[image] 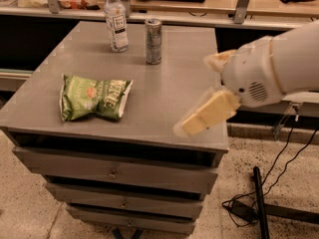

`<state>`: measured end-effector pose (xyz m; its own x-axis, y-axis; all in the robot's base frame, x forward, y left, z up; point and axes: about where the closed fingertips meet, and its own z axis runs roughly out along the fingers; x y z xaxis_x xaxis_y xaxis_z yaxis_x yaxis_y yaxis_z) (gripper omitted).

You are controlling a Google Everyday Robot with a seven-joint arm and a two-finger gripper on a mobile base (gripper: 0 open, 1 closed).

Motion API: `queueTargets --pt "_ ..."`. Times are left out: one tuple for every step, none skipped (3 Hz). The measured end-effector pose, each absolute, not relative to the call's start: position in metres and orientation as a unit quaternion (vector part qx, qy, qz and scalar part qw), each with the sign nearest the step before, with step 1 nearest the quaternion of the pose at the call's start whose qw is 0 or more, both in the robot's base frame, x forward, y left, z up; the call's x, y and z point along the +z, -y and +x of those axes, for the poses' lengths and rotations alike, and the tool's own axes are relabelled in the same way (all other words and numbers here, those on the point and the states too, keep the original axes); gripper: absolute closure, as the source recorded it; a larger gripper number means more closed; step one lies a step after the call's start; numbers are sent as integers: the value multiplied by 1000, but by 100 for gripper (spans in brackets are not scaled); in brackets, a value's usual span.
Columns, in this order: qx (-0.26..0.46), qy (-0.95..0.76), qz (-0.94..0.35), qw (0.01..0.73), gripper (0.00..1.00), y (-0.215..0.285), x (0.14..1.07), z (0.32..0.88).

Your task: Pick green jalapeno chip bag

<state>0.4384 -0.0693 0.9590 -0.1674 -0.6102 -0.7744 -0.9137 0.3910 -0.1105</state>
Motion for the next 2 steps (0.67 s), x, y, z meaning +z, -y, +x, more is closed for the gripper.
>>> queueTargets --pt "219 -719 -522 403 0 27 920 445" --pt "234 -700 -529 418 0 -11 899 454"
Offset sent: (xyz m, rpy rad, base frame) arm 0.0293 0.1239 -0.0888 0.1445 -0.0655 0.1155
